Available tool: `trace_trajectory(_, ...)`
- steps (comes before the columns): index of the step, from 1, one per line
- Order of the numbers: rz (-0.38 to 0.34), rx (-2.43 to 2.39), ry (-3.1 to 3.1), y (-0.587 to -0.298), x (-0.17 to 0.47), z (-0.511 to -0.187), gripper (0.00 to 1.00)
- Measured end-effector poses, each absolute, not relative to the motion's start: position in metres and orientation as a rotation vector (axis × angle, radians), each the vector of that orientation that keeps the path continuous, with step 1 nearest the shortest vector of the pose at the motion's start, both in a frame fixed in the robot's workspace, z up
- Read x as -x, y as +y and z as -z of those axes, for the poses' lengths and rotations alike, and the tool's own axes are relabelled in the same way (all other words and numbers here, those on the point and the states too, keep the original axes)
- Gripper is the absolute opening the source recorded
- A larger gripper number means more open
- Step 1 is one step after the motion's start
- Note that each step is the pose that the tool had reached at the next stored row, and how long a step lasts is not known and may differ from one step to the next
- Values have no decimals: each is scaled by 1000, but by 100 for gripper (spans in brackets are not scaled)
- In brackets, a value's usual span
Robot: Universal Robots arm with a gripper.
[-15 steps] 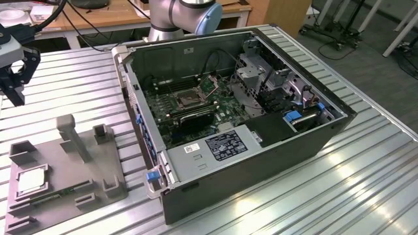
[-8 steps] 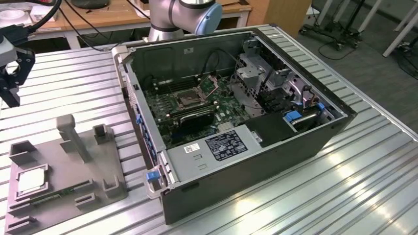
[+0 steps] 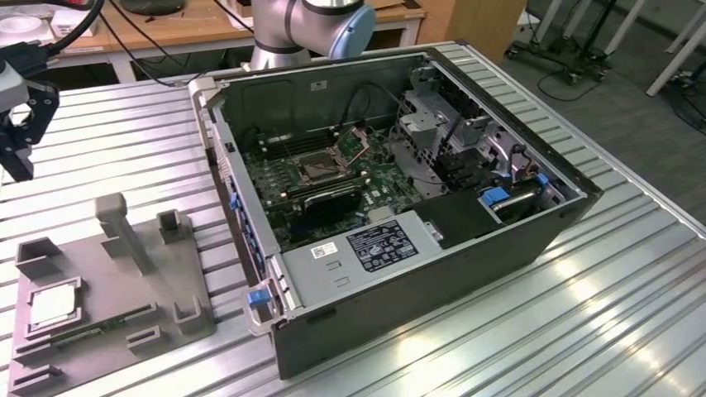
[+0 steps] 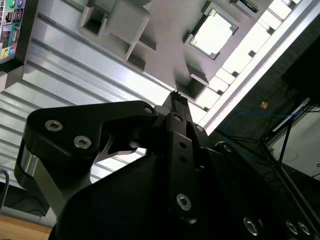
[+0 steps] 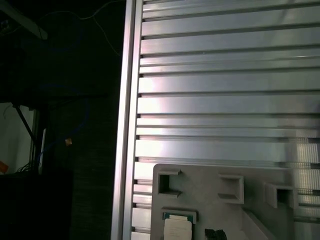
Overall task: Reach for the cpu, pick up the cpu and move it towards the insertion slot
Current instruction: 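Reach for the cpu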
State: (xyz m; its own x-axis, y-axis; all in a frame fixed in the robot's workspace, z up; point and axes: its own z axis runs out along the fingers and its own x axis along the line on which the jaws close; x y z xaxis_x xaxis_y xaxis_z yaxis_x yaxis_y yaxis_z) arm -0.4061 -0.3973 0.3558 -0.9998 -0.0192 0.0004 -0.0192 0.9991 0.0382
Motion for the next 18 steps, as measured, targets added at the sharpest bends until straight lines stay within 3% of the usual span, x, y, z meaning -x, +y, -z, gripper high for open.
trace_trajectory(18, 60, -30, -3140, -398, 418, -354, 11)
